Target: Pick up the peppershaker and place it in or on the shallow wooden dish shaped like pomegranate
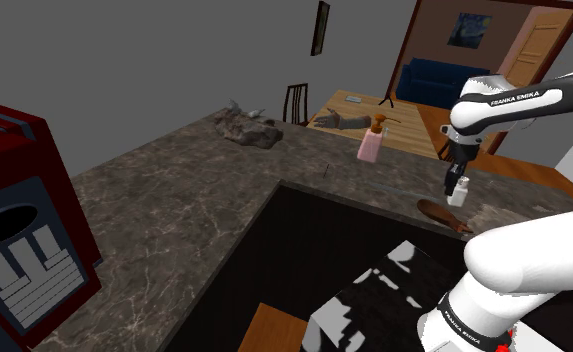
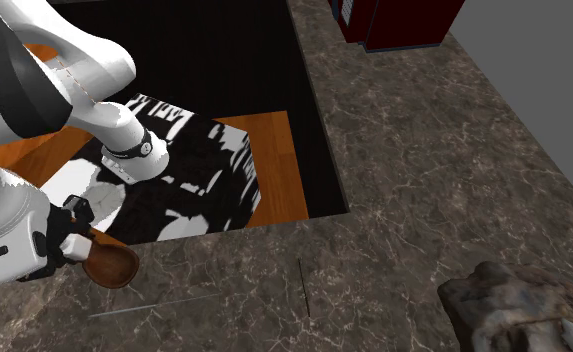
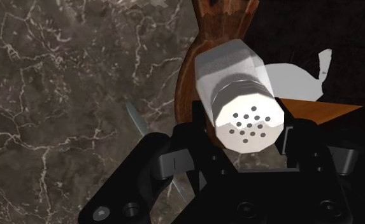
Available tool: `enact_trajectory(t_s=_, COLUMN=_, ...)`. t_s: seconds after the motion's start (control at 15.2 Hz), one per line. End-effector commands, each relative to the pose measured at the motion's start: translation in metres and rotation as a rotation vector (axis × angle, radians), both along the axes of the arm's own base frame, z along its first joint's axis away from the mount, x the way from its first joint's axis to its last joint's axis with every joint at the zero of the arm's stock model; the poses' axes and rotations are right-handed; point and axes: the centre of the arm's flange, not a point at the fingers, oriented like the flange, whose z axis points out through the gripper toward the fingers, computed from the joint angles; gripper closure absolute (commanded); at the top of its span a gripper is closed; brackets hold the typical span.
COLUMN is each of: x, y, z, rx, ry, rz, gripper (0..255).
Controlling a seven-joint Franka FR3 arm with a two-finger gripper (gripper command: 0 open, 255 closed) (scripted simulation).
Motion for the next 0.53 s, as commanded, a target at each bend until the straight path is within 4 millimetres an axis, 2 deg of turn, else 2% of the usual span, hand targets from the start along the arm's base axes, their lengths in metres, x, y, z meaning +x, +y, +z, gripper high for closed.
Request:
enact_trajectory(t_s=0.0, x=-0.001, y=0.000, z=-0.011, rx=0.000, ry=-0.001, rz=0.000, gripper=255)
enact_trajectory(t_s=0.46, x=-0.001, y=0.000, z=-0.048, rx=0.000, ry=-0.001, rz=0.000, gripper=255)
